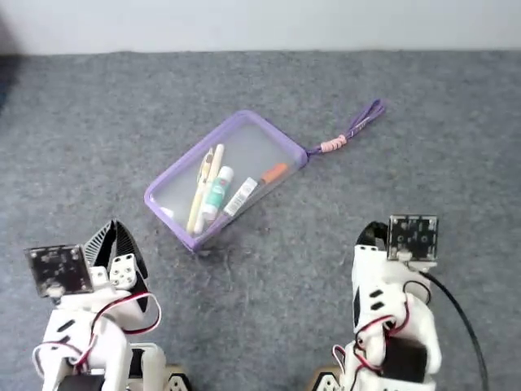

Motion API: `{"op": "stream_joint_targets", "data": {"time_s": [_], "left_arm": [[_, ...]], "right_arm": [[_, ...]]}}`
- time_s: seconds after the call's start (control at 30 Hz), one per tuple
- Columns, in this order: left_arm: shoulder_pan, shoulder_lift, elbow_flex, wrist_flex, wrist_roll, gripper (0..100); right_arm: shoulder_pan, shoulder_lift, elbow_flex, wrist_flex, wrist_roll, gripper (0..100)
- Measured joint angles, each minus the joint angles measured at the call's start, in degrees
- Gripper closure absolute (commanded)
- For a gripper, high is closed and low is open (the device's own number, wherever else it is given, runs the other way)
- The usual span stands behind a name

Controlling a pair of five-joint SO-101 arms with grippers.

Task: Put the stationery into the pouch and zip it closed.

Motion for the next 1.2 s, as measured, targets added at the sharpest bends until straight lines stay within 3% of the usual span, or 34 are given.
{"op": "stream_joint_targets", "data": {"time_s": [0.4, 0.7, 1.0, 1.2], "left_arm": [[0.8, 0.0, 20.0, -1.1, 0.1, 99], [0.8, 0.0, 30.0, -8.4, 0.2, 99], [0.8, 0.0, 30.6, -10.4, 0.3, 99], [0.8, 0.0, 30.6, -7.4, 0.1, 99]], "right_arm": [[0.0, 1.1, 12.7, 0.4, -0.3, 99.1], [0.0, 1.4, 12.8, 13.5, -0.3, 99.1], [0.0, 1.4, 12.8, 14.9, -0.3, 99.1], [0.0, 1.4, 12.8, 14.9, -0.3, 99.1]]}}
